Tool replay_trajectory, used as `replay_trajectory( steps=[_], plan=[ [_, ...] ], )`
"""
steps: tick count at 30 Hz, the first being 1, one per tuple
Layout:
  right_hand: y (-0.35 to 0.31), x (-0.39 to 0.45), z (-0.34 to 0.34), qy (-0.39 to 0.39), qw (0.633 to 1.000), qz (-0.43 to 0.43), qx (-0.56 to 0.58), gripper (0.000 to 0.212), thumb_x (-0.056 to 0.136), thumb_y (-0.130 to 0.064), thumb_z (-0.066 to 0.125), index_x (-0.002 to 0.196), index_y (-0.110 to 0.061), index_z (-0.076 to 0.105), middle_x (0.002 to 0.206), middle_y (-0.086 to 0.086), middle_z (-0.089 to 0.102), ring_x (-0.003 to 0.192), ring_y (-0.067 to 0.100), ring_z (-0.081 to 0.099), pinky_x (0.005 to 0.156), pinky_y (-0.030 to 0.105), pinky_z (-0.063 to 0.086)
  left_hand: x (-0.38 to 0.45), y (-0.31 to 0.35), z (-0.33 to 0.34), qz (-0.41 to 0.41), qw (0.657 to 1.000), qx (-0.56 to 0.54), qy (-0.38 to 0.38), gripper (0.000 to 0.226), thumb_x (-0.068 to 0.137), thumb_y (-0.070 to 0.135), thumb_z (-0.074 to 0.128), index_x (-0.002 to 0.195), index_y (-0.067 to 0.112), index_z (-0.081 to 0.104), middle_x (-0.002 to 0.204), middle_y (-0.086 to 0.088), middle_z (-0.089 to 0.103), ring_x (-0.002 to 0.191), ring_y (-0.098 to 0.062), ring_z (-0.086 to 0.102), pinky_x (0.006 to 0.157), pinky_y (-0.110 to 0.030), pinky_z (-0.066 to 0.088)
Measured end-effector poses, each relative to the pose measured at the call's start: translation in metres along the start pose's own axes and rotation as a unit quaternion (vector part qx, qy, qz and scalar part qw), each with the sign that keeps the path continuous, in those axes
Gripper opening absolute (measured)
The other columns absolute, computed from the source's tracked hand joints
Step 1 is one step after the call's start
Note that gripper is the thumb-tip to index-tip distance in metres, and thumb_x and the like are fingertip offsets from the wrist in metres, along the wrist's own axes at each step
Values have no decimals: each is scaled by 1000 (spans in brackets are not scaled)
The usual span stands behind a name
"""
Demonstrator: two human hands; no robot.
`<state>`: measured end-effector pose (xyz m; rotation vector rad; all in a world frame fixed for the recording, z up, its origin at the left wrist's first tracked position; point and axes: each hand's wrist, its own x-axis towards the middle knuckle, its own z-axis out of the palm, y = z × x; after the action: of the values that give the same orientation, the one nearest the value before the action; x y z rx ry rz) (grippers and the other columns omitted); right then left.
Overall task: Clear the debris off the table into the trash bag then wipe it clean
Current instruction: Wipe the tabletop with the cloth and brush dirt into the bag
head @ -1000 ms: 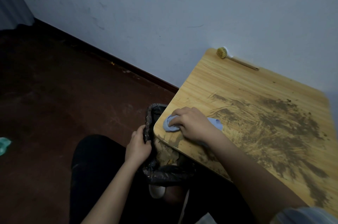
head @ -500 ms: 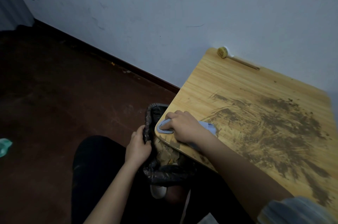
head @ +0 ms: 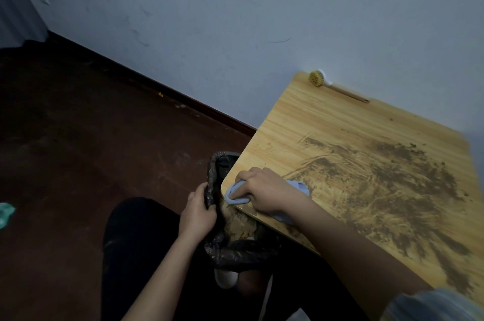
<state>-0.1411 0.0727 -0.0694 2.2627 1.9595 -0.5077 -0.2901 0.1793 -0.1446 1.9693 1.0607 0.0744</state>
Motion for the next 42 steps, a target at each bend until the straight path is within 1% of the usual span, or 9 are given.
replay_trajectory(
  steps=[7, 10, 13, 17, 21, 25, 29, 35, 42],
  plan=[
    [3, -10, -4, 5, 1000, -21, 18, 37, 97, -11, 49, 121, -34, 67, 130, -5, 53, 108, 24, 48, 81, 38, 42, 0, 1, 0, 7, 1000, 1, -2, 55, 90, 15, 54, 140, 29, 35, 132, -4, 45, 114, -27, 53, 86, -34, 43],
    [14, -16, -9, 33, 999, 7, 31, 37, 96, -10, 49, 119, -31, 69, 130, -3, 55, 110, 25, 50, 81, 39, 45, 0, 1, 0, 6, 1000, 0, -1, 56, 90, 14, 55, 141, 29, 36, 133, -5, 45, 116, -27, 52, 89, -35, 43],
    [29, -24, -13, 47, 997, 49, 29, 39, 95, -9, 49, 119, -33, 68, 129, -3, 55, 109, 26, 51, 80, 37, 45, -1, -1, 1, 9, 1000, 0, 3, 56, 89, 14, 55, 139, 29, 37, 131, -5, 46, 116, -28, 53, 89, -34, 42],
    [45, -37, -9, 47, 993, 103, 23, 42, 96, -8, 46, 118, -37, 67, 127, -4, 55, 105, 26, 50, 79, 37, 45, 0, -3, 3, 11, 1000, 1, 5, 56, 89, 13, 55, 140, 28, 36, 132, -5, 45, 114, -27, 55, 82, -30, 40],
    [47, -43, -1, 38, 992, 123, 15, 41, 98, -10, 45, 120, -37, 65, 127, -4, 54, 106, 26, 49, 81, 37, 45, -2, -3, 6, 6, 1000, 5, 9, 57, 89, 12, 55, 141, 27, 36, 132, -5, 45, 114, -28, 54, 84, -31, 41],
    [41, -42, 8, 45, 993, 105, 30, 41, 97, -8, 45, 117, -36, 67, 128, -4, 55, 106, 26, 50, 78, 35, 44, -3, -3, 7, 10, 1000, 5, 15, 58, 88, 11, 54, 142, 24, 35, 132, -8, 46, 117, -28, 52, 89, -32, 41],
    [34, -38, 10, 42, 996, 70, 41, 39, 96, -7, 48, 117, -34, 68, 129, -4, 55, 109, 25, 51, 75, 32, 40, -4, -2, 7, 4, 1000, 4, 15, 58, 88, 11, 54, 141, 25, 36, 131, -7, 46, 116, -28, 53, 86, -31, 40],
    [22, -38, 13, 42, 998, 22, 40, 38, 96, -6, 49, 116, -31, 69, 129, -3, 56, 108, 25, 52, 79, 39, 45, -4, -2, 8, -1, 1000, 3, 11, 57, 89, 14, 54, 141, 28, 35, 131, -6, 46, 113, -27, 54, 83, -31, 42],
    [15, -38, 12, 32, 998, 3, 45, 37, 96, -7, 48, 116, -30, 69, 128, -4, 57, 111, 25, 51, 83, 41, 43, -6, 0, 9, 2, 1000, 3, 9, 55, 89, 14, 54, 139, 27, 37, 129, -7, 47, 112, -28, 54, 82, -32, 42]
  ],
)
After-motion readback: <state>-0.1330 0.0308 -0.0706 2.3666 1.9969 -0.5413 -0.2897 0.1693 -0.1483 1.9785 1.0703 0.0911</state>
